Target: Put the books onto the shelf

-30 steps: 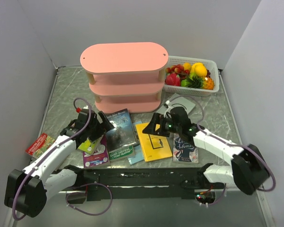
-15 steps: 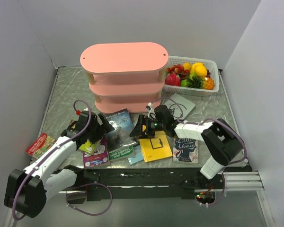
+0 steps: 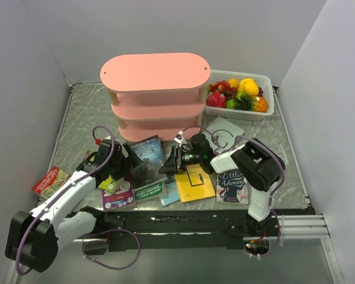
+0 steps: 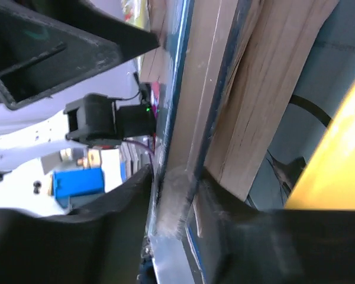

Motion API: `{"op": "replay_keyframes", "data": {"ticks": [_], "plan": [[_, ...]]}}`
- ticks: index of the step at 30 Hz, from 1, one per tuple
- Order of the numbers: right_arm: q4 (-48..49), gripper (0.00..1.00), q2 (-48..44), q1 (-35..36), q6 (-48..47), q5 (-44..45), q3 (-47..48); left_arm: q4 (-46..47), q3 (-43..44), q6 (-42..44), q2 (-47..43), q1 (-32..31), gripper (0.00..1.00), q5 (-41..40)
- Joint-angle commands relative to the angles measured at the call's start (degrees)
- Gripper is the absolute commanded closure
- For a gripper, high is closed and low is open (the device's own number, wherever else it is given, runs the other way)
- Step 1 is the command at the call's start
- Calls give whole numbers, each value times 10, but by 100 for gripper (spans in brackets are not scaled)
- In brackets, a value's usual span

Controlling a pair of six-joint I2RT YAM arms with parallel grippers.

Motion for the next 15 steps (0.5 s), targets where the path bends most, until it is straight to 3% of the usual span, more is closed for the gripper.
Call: {"op": "replay_keyframes", "data": {"ticks": [1, 10, 15], "plan": [[124, 73, -1, 5, 48, -53, 2, -9, -9, 1, -5, -1, 3, -3], [68, 100, -104, -13, 17, -92, -34, -30, 13, 1, -59, 0, 1, -21], [-104, 100, -200, -42, -46, -136, -21, -3, 22, 12, -130, 0, 4, -16]]}}
